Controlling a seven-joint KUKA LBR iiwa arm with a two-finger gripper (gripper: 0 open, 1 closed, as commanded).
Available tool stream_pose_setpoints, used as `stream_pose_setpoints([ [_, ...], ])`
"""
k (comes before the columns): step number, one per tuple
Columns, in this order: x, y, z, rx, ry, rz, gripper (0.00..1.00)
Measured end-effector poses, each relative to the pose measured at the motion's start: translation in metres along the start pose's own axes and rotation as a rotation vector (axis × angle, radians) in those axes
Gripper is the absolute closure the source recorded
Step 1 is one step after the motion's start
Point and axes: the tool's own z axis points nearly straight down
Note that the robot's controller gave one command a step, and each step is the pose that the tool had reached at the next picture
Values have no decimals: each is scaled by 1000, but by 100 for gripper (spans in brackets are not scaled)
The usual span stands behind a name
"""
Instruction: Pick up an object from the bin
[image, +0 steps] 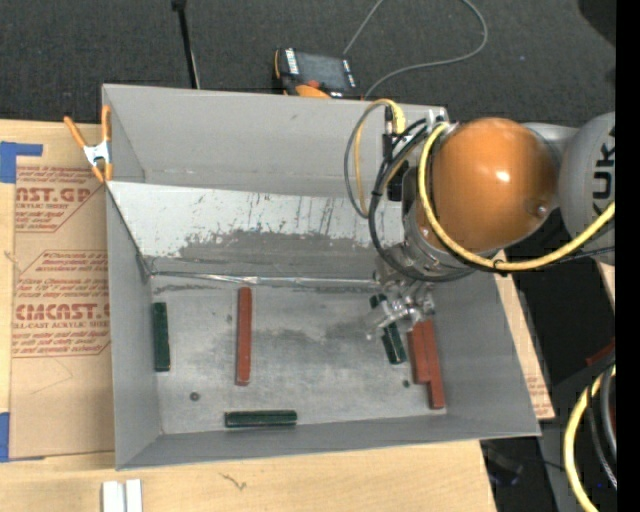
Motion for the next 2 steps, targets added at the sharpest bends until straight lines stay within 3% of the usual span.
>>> stream_pose_setpoints([
  [1,3,-3,-82,5,0,31,100],
  [2,0,36,-146,3,0,13,100],
])
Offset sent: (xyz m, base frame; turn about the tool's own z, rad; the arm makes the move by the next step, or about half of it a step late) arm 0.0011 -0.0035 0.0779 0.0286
